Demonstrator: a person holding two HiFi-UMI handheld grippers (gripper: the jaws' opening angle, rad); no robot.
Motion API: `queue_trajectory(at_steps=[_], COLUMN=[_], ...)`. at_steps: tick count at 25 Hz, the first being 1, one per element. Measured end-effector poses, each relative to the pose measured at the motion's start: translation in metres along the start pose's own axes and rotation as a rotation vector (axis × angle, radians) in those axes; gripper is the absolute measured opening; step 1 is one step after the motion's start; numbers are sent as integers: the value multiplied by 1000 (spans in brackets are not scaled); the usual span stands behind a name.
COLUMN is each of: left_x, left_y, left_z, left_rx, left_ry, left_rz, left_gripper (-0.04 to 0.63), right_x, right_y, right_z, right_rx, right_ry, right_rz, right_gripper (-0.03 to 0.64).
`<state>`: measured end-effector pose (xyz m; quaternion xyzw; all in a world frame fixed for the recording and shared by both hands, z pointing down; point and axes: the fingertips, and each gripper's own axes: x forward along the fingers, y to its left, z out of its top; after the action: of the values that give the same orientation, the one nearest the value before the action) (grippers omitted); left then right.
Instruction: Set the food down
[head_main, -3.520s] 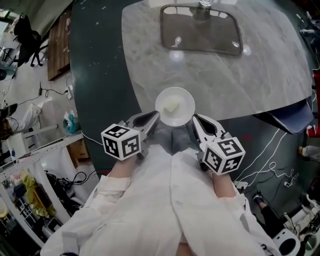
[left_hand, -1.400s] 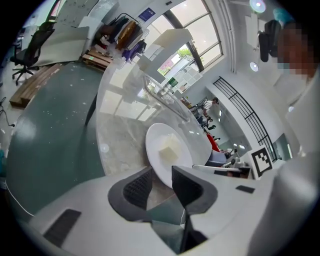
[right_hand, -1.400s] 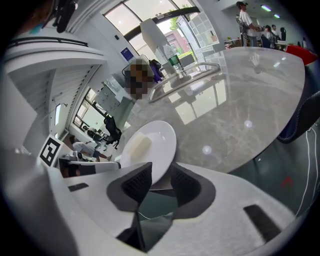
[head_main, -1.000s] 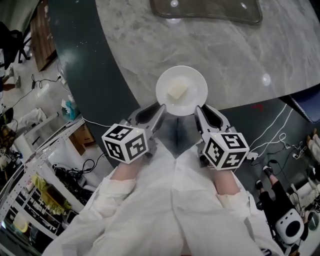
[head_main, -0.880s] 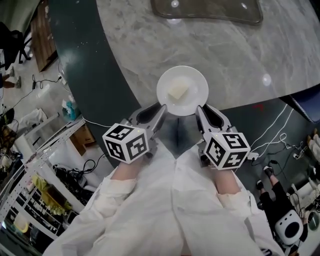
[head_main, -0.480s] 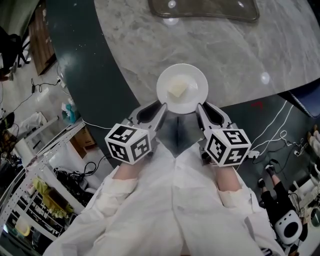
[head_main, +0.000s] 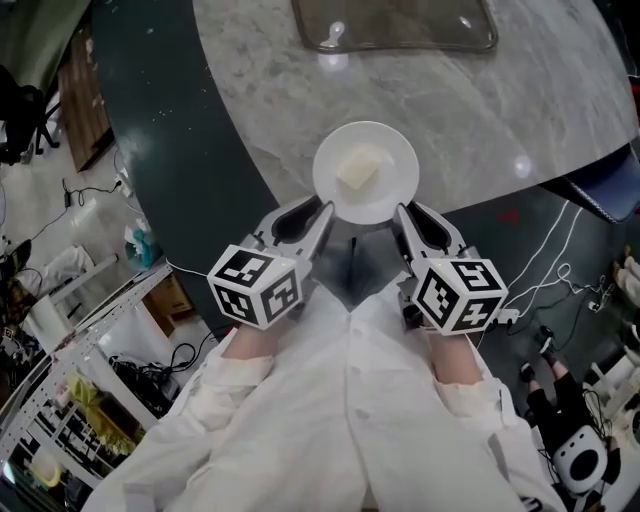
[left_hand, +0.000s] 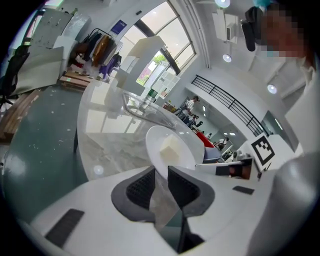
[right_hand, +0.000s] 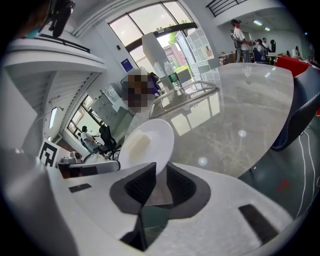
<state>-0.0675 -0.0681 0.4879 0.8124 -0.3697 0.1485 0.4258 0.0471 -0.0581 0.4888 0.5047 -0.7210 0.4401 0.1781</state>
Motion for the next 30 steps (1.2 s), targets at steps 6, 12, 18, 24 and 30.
queue_trajectory(at_steps=[6,12,18,24,30], left_x=[-9,-2,19,52,91], left_y=[-4,-11,-17,-24,-27], left_z=[19,31,61,96,135], left_rx=[43,35,46,52,69], left_ry=[-37,-54,-79,-86,-95], left_rz=[-7,4,22,32,52], left_gripper=[78,78,78,78,78], right_x=[-9,-10,-2,7,24], right_y=[13,5,-9,-33,-61], right_z=[14,32,67,108,150], right_rx=[-25,-29,-55,-79,-96], right_ry=[-40,-53,-49,-25,3], right_rz=[18,47,90,110,138], right_gripper=[52,51,51,51,51])
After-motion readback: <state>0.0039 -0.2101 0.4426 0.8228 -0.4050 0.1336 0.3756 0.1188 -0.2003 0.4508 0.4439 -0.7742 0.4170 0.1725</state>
